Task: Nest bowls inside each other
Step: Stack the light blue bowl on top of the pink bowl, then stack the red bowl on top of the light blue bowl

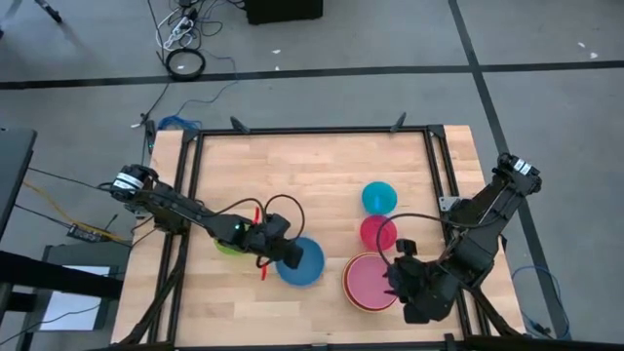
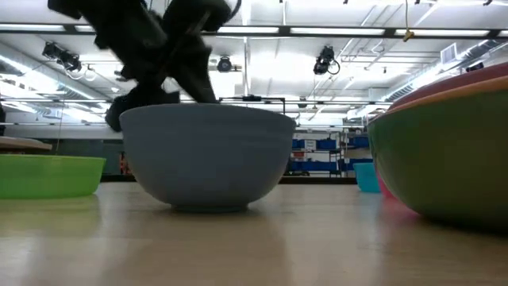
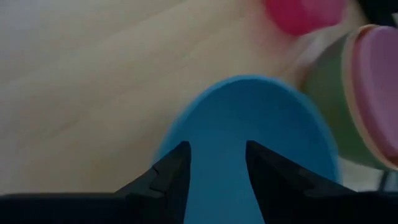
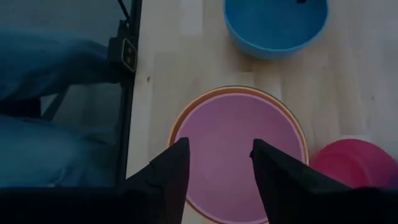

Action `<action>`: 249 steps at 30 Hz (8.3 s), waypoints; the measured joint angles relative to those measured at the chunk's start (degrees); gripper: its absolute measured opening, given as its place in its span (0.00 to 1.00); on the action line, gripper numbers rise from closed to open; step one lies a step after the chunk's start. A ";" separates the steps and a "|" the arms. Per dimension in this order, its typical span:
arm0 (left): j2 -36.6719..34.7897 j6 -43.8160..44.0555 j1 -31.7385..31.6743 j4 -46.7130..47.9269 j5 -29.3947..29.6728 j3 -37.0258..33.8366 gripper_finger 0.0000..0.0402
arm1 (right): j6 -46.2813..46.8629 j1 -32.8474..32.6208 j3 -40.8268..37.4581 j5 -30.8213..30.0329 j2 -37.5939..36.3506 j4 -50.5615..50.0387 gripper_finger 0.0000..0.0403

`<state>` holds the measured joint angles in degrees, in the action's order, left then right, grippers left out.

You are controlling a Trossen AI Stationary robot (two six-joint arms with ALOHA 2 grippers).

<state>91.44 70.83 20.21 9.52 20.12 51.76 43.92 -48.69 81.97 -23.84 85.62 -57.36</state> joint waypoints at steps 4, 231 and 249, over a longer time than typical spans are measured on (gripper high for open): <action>0.00 -2.14 0.48 1.64 0.00 3.32 0.40 | -0.02 0.02 0.00 -0.79 0.00 -0.51 0.40; 8.66 4.53 15.45 71.19 35.79 46.08 0.45 | 12.60 35.49 -19.56 16.38 10.58 10.85 0.43; 8.66 4.53 15.54 74.21 32.78 46.10 0.45 | 3.49 39.41 -15.38 19.30 12.05 6.73 0.02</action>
<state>100.09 75.35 35.75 83.73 52.90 97.86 47.42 -9.27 66.60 -4.55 97.68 -50.63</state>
